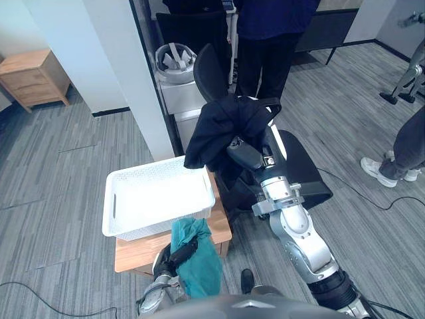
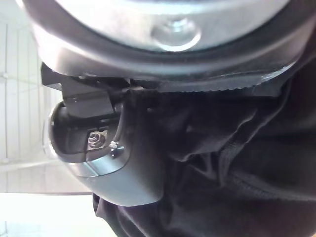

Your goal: Tidy up the quilt and then pick up the clothes from the bed and put them into the laundry hamper

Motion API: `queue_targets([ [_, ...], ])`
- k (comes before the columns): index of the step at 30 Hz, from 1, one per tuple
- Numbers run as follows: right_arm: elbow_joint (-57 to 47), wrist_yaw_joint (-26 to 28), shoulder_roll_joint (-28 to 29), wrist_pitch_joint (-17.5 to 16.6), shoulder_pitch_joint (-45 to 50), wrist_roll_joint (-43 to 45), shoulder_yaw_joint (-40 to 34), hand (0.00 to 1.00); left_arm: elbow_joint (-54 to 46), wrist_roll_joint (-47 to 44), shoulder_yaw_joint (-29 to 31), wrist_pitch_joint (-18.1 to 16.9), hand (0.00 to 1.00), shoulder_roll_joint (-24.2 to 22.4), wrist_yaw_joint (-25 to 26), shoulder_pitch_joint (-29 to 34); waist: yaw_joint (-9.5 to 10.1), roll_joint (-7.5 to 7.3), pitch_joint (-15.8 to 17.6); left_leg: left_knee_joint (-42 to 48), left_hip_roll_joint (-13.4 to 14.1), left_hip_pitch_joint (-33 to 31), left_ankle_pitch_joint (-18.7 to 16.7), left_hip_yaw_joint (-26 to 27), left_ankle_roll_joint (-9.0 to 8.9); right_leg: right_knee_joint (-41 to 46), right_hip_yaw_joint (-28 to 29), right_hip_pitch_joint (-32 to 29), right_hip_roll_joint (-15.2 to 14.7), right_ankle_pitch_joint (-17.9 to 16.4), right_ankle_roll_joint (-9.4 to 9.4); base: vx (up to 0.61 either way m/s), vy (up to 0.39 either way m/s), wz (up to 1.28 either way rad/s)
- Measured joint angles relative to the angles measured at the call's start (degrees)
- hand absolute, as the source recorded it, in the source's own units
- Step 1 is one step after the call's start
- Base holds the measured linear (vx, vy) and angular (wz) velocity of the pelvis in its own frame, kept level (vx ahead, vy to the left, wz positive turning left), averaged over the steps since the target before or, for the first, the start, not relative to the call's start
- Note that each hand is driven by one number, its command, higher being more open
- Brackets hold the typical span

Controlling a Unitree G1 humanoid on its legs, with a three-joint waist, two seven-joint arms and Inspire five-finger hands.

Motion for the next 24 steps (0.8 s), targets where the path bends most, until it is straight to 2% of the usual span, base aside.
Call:
queue_targets([
  [10,1.5,-0.01,0.0,-0.33,-3.46,0.01,0.98,0.0,4.13,-0.01,0.47,-0.04,0.0,-0.08,0.37,-2.56,-0.04,0.41,-0.72,-0.37,0.39,0.18,0.63,-0.13,-0.27,0.0,-0.51,0.0,0.73,0.2,-0.45,0.0,-0.002,0.01],
  [14,1.5,0.91,0.06,-0.35,-13.3,-0.94,5.94,0.0,4.47,-0.84,0.6,-0.05,0.0,-0.06,0.74,-2.8,0.25,0.46,-1.38,-0.36,0.97,0.29,0.73,0.15,-0.34,-0.01,-0.37,-0.02,1.26,0.36,-0.7,-0.01,0.002,-0.02],
  [16,1.5,3.39,0.8,-0.36,-19.08,-2.62,11.15,0.0,4.5,-2.05,0.57,-0.05,0.0,-0.13,0.79,-3.13,1.54,0.4,-1.95,-0.36,1.38,0.29,0.74,0.15,-0.37,-0.01,-0.38,-0.04,1.67,0.32,-0.77,0.0,-0.002,0.02],
  [20,3.24,7.85,6.15,-0.37,-25.89,-7.15,16.12,0.0,5.96,-2.24,1.3,-0.58,0.0,-0.17,0.91,-4.42,3.95,-0.9,-3.04,-0.5,1.36,0.09,1.16,-0.56,-0.76,-0.01,-1.2,0.1,1.47,0.21,-0.93,0.01,0.017,0.1],
  [24,5.82,7.34,8.99,-0.37,-28.7,-7.08,15.43,0.0,8.76,-2.24,3.97,-1.0,0.0,-0.09,2.13,-4.36,3.88,-2.11,-3.76,-0.63,0.46,0.16,1.06,-0.68,-0.42,0.0,-1.36,0.28,0.61,0.19,-0.89,0.01,0.062,0.05],
])
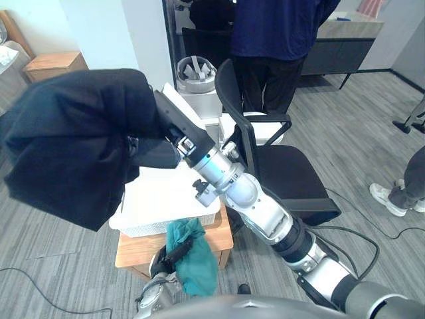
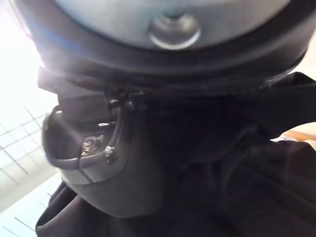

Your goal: Tidy up the quilt and then pick up the clothes from the bed and put them into the laundry hamper

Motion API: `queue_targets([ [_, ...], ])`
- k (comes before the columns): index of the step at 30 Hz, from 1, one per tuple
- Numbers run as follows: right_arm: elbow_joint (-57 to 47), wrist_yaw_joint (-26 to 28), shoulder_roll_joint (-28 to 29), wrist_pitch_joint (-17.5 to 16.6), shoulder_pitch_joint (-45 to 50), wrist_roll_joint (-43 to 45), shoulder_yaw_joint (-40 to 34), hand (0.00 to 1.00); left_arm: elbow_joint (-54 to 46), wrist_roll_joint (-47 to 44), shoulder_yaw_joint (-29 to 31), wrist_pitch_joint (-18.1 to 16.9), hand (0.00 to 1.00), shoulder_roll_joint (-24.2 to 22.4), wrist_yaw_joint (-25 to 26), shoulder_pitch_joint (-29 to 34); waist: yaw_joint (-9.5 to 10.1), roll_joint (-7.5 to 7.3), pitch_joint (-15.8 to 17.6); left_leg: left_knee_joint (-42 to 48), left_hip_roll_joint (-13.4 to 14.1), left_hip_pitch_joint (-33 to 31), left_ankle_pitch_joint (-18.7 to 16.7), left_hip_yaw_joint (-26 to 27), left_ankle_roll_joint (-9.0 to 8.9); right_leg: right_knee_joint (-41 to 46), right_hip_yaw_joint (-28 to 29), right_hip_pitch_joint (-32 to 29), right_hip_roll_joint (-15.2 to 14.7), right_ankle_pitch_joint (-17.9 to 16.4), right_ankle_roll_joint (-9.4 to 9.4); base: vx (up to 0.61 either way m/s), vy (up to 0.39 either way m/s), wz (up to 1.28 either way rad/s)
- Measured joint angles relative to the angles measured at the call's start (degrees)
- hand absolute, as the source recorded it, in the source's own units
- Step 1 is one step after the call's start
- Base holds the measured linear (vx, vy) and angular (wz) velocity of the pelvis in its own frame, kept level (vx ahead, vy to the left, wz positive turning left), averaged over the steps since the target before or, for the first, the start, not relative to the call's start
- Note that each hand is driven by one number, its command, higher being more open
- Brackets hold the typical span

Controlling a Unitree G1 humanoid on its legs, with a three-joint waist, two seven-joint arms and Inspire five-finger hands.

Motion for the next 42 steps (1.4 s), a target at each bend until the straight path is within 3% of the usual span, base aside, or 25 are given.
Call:
queue_targets([
  [11,9.64,1.78,1.94,-0.57,-4.81,-0.2,0.54,0.0,1.61,-0.58,0.92,-0.35,0.0,1.94,-1.77,0.01,0.35,-0.33,1.81,-0.8,-0.42,-0.05,0.36,-1.28,0.09,0.01,-1.0,0.44,-0.68,0.17,-0.38,0.0,0.028,0.06],
  [16,13.68,3.44,-3.78,-0.2,-8.83,-2.29,-0.02,0.0,-0.84,-1.48,0.8,-0.41,0.0,3.16,-4.0,-0.38,0.68,-1.09,5.67,-0.93,-0.34,-0.6,0.7,-2.28,0.37,0.01,-1.5,0.43,-0.67,0.14,-0.37,-0.03,0.01,0.09],
  [17,13.66,3.99,-5.36,-0.2,-8.84,-2.29,-0.02,0.0,-1.56,-1.83,0.78,-0.41,0.0,3.52,-4.41,-0.57,0.56,-1.91,6.2,-0.89,-0.4,-1.16,0.74,-2.49,0.39,0.02,-1.6,0.04,-0.73,0.14,-0.33,-0.01,0.013,0.04],
  [20,13.93,4.21,-7.41,-0.02,-7.51,-2.29,0.07,0.0,-3.96,-2.24,0.39,-0.57,0.0,3.91,-4.94,-1.0,0.98,-1.96,8.76,-0.89,-0.34,-2.44,1.36,-3.43,0.14,0.31,-2.74,-0.66,-0.75,0.2,-0.41,0.0,0.004,0.16],
  [23,23.44,3.87,-5.59,-0.03,-8.61,-8.19,0.34,0.0,-4.49,-2.26,-1.01,-1.24,0.0,4.38,-5.03,-2.68,1.08,-1.06,11.03,-0.89,-0.42,-5.53,2.31,-6.12,0.21,0.32,-5.26,-2.12,-0.8,0.24,-0.48,0.01,-0.008,0.39],
  [26,35.06,3.24,-7.34,2.47,-12.07,-11.73,-1.11,0.0,-6.85,-2.15,-2.31,-1.71,0.0,4.32,-5.47,-4.37,3.91,-0.97,14.35,-0.96,-0.43,-7.14,3.18,-8.74,0.28,0.34,-7.6,-2.23,-0.7,0.19,-0.58,0.02,-0.006,0.42],
  [32,42.24,0.35,-10.71,4.31,-12.1,-16.47,-8.74,0.0,-7.72,-2.05,-3.56,-2.21,0.0,4.73,-6.03,-4.25,5.12,-0.44,17.4,-2.19,-2.25,-9.57,4.5,-11.14,0.98,0.37,-9.98,-3.53,-2.43,0.11,-0.54,0.03,0.042,0.24],
  [33,42.67,0.05,-11.08,4.43,-12.09,-17.08,-9.45,1.0,-7.73,-1.97,-3.72,-2.21,0.0,4.89,-6.04,-4.33,5.29,-0.29,17.68,-2.19,-2.42,-9.59,4.52,-11.15,1.01,0.37,-10.01,-3.52,-2.61,0.1,-0.53,0.01,0.048,0.08],
  [42,42.53,-0.61,-12.79,5.75,-11.33,-17.82,-11.93,1.0,-9.0,-1.68,-5.5,-2.37,0.0,5.63,-6.02,-6.25,5.33,-0.08,18.17,-2.38,-2.8,-10.14,4.68,-10.71,1.48,0.84,-9.46,-4.44,-3.03,-0.04,-0.37,0.0,0.007,-0.01],
])
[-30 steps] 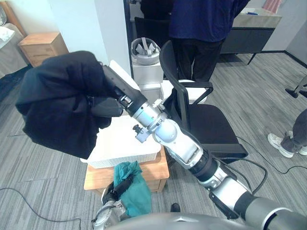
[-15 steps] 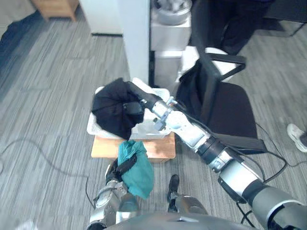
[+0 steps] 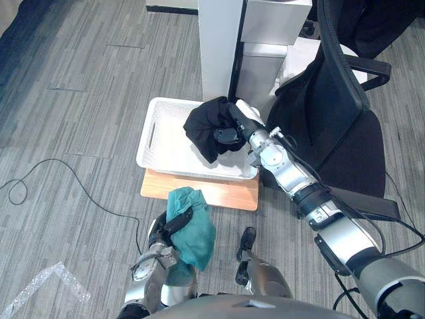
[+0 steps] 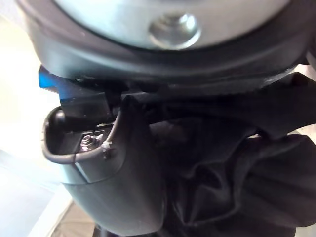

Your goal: Tidy up the quilt and then pick up the clothes from the bed and put them into the laundry hamper

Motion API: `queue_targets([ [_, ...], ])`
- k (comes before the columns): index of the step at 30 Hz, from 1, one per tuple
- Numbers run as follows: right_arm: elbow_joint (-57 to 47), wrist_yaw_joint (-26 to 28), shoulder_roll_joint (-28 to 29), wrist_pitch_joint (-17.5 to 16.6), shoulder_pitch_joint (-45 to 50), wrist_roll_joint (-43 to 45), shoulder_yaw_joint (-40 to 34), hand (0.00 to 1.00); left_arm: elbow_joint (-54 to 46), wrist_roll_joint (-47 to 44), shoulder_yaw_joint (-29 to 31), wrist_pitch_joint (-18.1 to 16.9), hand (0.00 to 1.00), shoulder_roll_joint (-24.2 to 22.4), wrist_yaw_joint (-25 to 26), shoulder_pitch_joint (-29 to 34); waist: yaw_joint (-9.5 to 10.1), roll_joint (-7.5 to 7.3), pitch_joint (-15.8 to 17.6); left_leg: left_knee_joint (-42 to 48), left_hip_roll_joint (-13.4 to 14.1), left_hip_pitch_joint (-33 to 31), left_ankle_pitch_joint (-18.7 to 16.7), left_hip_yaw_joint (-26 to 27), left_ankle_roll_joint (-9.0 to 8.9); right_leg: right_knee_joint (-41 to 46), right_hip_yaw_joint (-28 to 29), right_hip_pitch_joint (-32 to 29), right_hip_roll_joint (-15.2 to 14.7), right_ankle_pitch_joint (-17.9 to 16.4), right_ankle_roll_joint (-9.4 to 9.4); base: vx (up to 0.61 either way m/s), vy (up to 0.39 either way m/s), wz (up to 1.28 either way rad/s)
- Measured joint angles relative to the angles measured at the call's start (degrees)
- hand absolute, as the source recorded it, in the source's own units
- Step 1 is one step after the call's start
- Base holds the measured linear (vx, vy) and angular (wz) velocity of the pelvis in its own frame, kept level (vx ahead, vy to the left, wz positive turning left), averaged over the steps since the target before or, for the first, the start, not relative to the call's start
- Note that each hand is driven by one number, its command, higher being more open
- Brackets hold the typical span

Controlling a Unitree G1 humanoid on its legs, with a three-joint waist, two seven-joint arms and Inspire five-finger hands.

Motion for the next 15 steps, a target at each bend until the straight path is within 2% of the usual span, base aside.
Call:
queue_targets([
  [5,-8.78,0.07,-1.14,0.23,3.79,0.09,-0.97,1.0,-3.73,-0.03,-0.71,-0.02,0.0,-0.01,0.05,-1.04,-0.65,-0.02,0.0,-0.48,-0.11,0.87,-0.16,1.02,0.34,1.13,0.84,-0.32,-0.26,-0.61,0.27,0.0,0.006,-0.07],
  [15,-28.52,-0.11,-1.7,-0.65,12.48,1.27,-5.95,1.0,-8.37,-0.06,-0.89,0.09,0.0,-0.06,1.38,-1.45,-3.55,-0.44,-0.3,-0.37,-0.32,5.45,-2.09,6.41,0.8,0.87,5.57,1.46,-0.22,-0.55,0.52,0.02,0.008,-0.22],
])
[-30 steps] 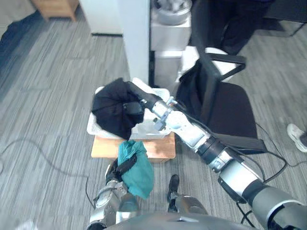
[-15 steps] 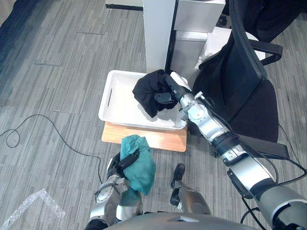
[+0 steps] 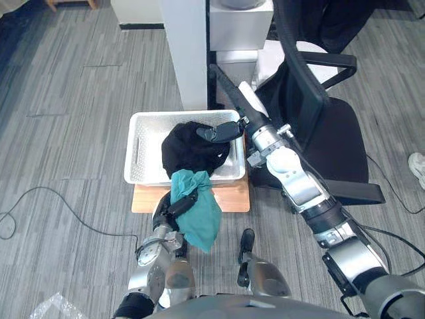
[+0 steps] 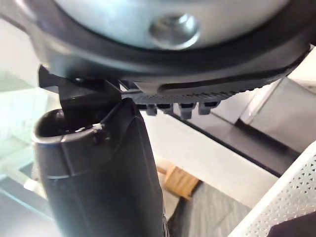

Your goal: Tidy up the quilt and then pick up the clothes from the bed and put them into the laundry hamper

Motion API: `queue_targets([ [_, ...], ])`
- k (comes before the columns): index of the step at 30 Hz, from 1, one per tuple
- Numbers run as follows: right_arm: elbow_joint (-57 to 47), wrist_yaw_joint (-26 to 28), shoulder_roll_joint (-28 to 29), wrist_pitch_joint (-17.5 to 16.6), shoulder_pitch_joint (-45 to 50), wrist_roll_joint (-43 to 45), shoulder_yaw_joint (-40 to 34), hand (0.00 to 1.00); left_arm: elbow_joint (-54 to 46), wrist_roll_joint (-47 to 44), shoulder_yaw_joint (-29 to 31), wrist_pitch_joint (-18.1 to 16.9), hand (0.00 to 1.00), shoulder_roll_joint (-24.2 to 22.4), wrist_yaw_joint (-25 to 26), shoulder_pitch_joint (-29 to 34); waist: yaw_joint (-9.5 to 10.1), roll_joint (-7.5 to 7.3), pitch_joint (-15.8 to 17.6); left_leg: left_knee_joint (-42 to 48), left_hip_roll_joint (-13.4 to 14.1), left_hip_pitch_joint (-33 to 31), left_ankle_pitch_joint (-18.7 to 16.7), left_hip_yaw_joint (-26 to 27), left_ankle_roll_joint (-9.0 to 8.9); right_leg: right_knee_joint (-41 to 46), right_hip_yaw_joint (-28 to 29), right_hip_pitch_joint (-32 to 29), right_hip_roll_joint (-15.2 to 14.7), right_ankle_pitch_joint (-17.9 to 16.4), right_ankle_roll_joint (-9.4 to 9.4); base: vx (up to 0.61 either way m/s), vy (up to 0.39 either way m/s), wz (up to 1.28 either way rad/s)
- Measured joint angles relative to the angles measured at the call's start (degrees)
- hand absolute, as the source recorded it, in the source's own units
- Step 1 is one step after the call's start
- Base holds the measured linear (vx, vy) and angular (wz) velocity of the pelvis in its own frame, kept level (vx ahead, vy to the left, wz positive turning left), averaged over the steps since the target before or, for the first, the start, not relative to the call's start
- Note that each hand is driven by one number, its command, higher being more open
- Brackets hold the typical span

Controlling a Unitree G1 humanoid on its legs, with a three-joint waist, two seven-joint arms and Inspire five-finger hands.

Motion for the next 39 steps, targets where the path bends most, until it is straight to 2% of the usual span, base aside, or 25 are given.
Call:
queue_targets([
  [7,-2.77,0.01,-0.12,-0.12,10.78,1.51,-2.44,1.0,-8.05,-0.44,0.19,0.37,0.0,-0.63,0.85,1.77,-0.85,-0.54,-2.46,-0.14,-0.02,1.53,-0.6,1.17,-0.37,-1.0,0.82,1.23,0.05,0.22,0.32,0.02,0.003,-0.08],
  [9,-2.76,0.0,-0.1,-0.12,14.0,1.46,-4.04,1.0,-10.9,-0.44,0.45,0.35,0.0,-0.84,0.86,1.78,-0.89,-0.32,-3.48,-0.15,-0.03,1.68,-0.7,1.18,-0.39,-1.19,0.81,1.41,0.06,0.22,0.33,0.0,0.0,0.0],
  [14,-2.45,0.02,0.85,-0.13,22.64,1.18,-6.54,1.0,-16.69,-0.3,2.66,-0.02,0.0,-2.51,1.69,1.55,-1.08,1.47,-5.4,-0.15,-0.14,2.62,-0.82,1.49,-0.28,-1.23,0.94,2.04,-0.02,0.32,0.48,-0.01,0.003,-0.02],
  [17,-1.08,0.02,1.02,-0.12,25.87,0.92,-6.78,1.0,-17.19,-0.46,3.52,-0.47,0.0,-2.81,2.81,1.23,-1.24,2.12,-6.78,-0.1,-0.16,2.66,-0.82,1.63,-0.27,-1.27,0.93,2.03,-0.04,0.37,0.57,-0.02,0.004,-0.02],
  [24,1.63,0.03,3.87,0.02,29.38,0.73,-9.17,1.0,-19.04,0.45,5.37,-0.49,0.0,-3.11,3.58,1.77,-2.43,1.7,-7.96,-0.01,-0.16,2.75,-0.83,2.04,-0.27,-1.31,1.23,2.01,-0.04,0.49,0.76,-0.01,0.001,-0.01],
  [26,1.68,0.02,5.11,-0.04,30.92,0.76,-12.87,1.0,-22.23,4.94,7.57,-0.57,0.0,-3.12,5.24,1.81,-2.58,1.61,-8.07,0.01,-0.15,2.79,-0.83,2.15,-0.26,-1.3,1.37,2.0,-0.03,0.54,0.8,0.0,0.0,0.0],
  [29,1.68,0.06,5.43,-0.39,31.96,0.75,-13.19,1.0,-24.12,10.27,10.18,-1.29,0.0,-3.06,7.28,1.63,-2.54,1.7,-8.48,0.0,-0.13,2.84,-0.88,2.24,-0.27,-1.3,1.42,2.01,-0.01,0.56,0.84,0.0,0.0,0.0],
  [30,1.67,0.06,5.55,-0.7,32.72,0.75,-13.5,1.0,-25.51,14.19,13.04,-1.26,0.0,-2.41,8.46,1.41,-2.63,1.74,-8.77,-0.03,-0.15,3.02,-0.88,2.21,-0.28,-1.3,1.42,2.04,-0.01,0.64,0.89,0.0,0.0,0.0],
  [33,1.47,0.1,5.83,-2.06,35.14,0.76,-15.59,1.0,-27.92,17.08,16.18,-1.51,0.0,-0.68,10.29,0.99,-2.49,1.69,-9.5,-0.06,-0.22,2.79,-0.9,2.01,-0.25,-1.3,1.34,2.11,-0.1,0.63,0.9,0.0,0.006,0.03],
  [36,1.45,0.16,7.59,-2.49,37.09,0.75,-17.71,1.0,-28.54,22.34,17.75,-1.66,0.0,0.14,11.69,1.0,-2.54,1.4,-9.71,-0.04,-0.46,2.78,-1.05,2.09,-0.12,-1.31,1.71,2.07,-0.28,0.63,0.91,0.0,0.005,0.02],
  [39,1.55,0.16,7.68,-2.48,39.32,0.68,-19.07,1.0,-28.4,23.93,17.78,-1.39,0.0,0.13,12.14,1.18,-2.61,1.02,-9.92,0.04,-0.68,2.75,-1.53,3.03,-0.07,-1.35,2.71,1.53,-0.4,0.75,1.14,-0.01,0.014,-0.13],
])
